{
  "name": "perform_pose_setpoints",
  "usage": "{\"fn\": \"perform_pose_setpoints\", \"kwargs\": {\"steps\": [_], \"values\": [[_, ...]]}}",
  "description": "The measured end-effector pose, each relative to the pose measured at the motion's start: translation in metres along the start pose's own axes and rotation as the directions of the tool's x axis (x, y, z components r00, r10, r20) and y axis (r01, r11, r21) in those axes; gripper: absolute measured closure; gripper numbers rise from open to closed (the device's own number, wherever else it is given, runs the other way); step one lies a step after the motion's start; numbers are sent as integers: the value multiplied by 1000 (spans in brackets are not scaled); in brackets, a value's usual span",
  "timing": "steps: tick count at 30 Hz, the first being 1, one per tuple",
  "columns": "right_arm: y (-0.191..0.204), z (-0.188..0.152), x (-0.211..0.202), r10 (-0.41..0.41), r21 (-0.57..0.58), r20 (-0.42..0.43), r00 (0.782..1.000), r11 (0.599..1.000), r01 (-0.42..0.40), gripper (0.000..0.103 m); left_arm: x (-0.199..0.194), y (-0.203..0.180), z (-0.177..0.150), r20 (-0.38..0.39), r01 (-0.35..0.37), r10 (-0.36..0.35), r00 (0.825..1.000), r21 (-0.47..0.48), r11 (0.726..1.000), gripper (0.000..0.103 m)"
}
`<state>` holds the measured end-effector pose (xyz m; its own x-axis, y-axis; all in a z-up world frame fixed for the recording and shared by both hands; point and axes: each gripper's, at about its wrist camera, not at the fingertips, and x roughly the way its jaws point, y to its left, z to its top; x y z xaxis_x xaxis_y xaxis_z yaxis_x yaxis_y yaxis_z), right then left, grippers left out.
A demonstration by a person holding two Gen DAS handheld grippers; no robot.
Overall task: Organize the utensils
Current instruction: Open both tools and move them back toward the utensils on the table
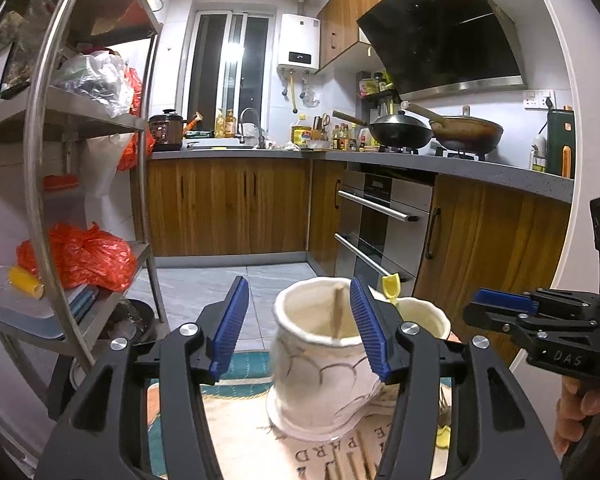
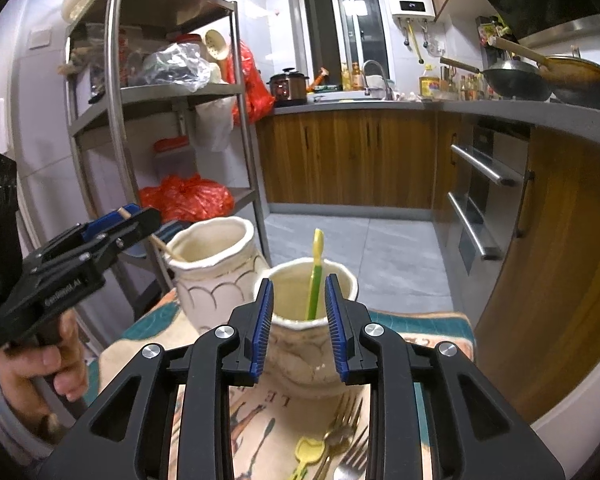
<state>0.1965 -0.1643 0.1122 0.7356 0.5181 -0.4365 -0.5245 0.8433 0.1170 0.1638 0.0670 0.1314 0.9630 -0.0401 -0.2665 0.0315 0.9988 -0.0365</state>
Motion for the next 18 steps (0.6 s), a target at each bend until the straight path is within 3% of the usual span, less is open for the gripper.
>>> {"fn": "perform_pose_setpoints", "kwargs": {"steps": [9,18], "values": [[-7,-27,-16,-3,27,-33,999,1000,4,75,-16,17,-32,-96,-10,8,995,-29,1000,50],[-28,-72,-16,0,94,-151,989,995,14,75,-29,27,-72,-209,20,-32,977,-58,998,50]]}}
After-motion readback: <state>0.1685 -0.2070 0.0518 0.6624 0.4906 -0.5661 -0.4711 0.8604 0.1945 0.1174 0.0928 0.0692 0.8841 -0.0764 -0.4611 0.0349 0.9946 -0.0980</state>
